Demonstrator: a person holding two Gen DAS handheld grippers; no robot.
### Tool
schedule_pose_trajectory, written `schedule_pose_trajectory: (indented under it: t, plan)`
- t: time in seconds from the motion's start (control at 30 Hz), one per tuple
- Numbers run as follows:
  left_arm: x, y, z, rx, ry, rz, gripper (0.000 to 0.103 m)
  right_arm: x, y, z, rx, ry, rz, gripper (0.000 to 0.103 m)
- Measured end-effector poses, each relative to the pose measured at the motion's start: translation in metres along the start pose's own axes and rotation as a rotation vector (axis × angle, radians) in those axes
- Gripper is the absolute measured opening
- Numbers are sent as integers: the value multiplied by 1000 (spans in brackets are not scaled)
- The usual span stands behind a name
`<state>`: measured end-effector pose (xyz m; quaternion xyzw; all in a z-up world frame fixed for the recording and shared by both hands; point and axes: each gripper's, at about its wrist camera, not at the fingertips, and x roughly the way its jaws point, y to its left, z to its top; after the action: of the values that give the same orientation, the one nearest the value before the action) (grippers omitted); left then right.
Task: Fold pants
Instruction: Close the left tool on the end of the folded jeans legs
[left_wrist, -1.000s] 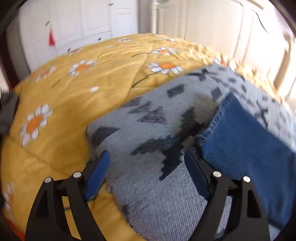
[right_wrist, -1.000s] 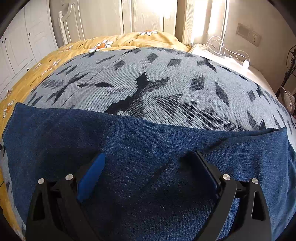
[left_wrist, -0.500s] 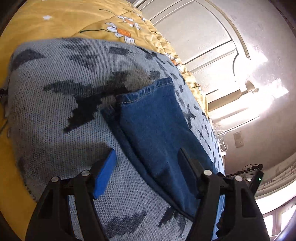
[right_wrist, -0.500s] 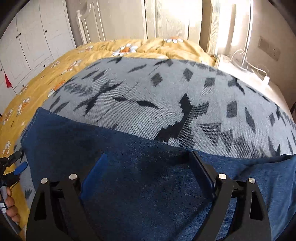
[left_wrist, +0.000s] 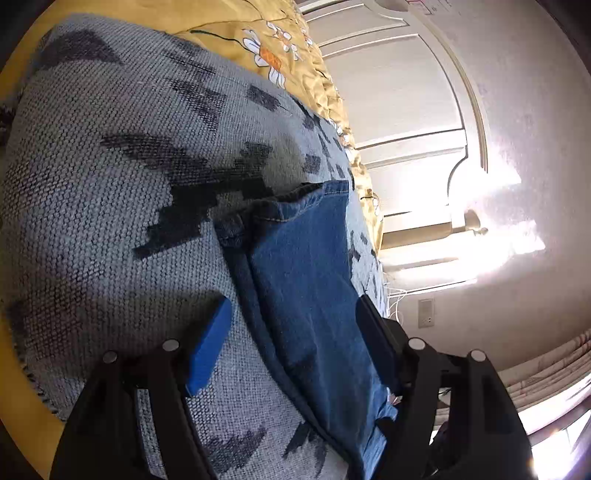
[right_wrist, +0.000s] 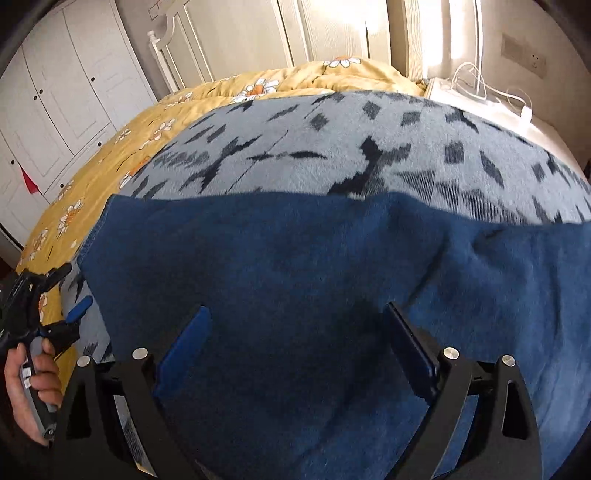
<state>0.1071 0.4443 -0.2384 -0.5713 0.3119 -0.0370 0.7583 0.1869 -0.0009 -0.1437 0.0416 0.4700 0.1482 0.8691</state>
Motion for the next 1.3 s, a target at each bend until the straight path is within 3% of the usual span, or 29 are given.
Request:
schedule_pose_trajectory:
  t: [0.1, 0.2, 0.37, 0.47, 0.67, 0.8, 0.93, 1.0, 1.1, 1.3]
  plan:
    - [1, 3, 8, -67, -15, -16, 69, 2, 4, -15, -52, -3, -34, 91]
    - [3, 0, 19, -64, -32, -15, 68, 3, 8, -17, -92, -5, -51, 91]
    - [12, -1, 30, -64, -33, 34, 67, 6, 13, -21, -139, -7, -61, 95]
    - [16, 2, 32, -93, -44, 64, 62, 7, 15, -25, -169, -20, -76, 96]
    - [18, 2, 10, -103, -12, 14, 62, 10, 17, -23, -166, -7, -86, 98]
    - [23, 4, 26, -133, -23, 1, 57, 10, 17, -23, -173, -3, -80, 98]
    - [28, 1, 44, -145, -38, 10, 56, 10, 15, -24, -175, -9, -75, 98]
    - [31, 0, 38, -143, -18, 41, 49, 9, 14, -24, -168, -8, -71, 98]
    - [34, -5, 24, -83, 17, 60, 48, 7, 13, -22, -150, -2, -60, 98]
    - [25, 0, 35, -80, -69, 6, 43, 1, 4, -16, -80, 19, -24, 98]
